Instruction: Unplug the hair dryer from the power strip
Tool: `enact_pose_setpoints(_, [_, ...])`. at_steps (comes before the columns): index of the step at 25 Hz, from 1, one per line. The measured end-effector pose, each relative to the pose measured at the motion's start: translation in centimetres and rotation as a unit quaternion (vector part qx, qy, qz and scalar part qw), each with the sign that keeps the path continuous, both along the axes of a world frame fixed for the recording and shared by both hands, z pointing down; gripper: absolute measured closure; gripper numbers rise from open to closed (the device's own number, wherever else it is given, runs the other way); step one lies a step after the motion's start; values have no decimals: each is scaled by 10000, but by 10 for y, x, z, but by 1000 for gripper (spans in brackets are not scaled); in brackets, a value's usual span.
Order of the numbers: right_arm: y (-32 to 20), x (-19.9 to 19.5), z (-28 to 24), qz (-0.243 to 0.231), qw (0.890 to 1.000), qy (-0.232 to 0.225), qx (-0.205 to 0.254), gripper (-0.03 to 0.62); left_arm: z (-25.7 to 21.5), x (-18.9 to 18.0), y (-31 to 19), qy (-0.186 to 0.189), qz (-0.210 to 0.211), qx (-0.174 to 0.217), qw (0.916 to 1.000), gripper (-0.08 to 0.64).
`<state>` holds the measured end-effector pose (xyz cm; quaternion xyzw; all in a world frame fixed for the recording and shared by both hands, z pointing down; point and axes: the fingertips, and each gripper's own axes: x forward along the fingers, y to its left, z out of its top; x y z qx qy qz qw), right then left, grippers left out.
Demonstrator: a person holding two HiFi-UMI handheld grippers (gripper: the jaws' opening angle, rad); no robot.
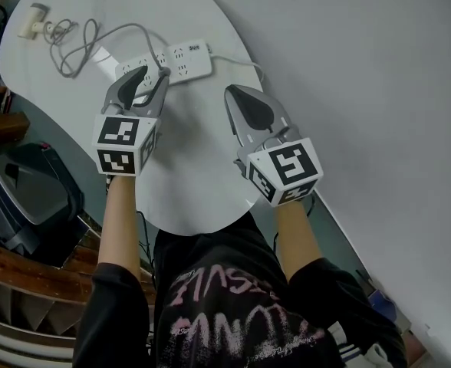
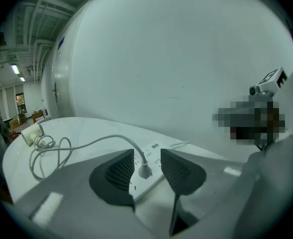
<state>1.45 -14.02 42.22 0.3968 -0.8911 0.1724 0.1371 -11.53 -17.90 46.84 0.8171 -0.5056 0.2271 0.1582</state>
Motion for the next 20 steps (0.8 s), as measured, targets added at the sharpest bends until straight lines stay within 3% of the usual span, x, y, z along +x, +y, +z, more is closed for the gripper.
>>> enact_pose_setpoints(7, [-4,4,5,42,10000,19,-56,578,28,4,-8,-136,105,-522,9985,371])
enact_pose_setpoints(20, [-11,12,15,91,9998,81,-157,578,46,11,-14,-208,207,-820,9962,373])
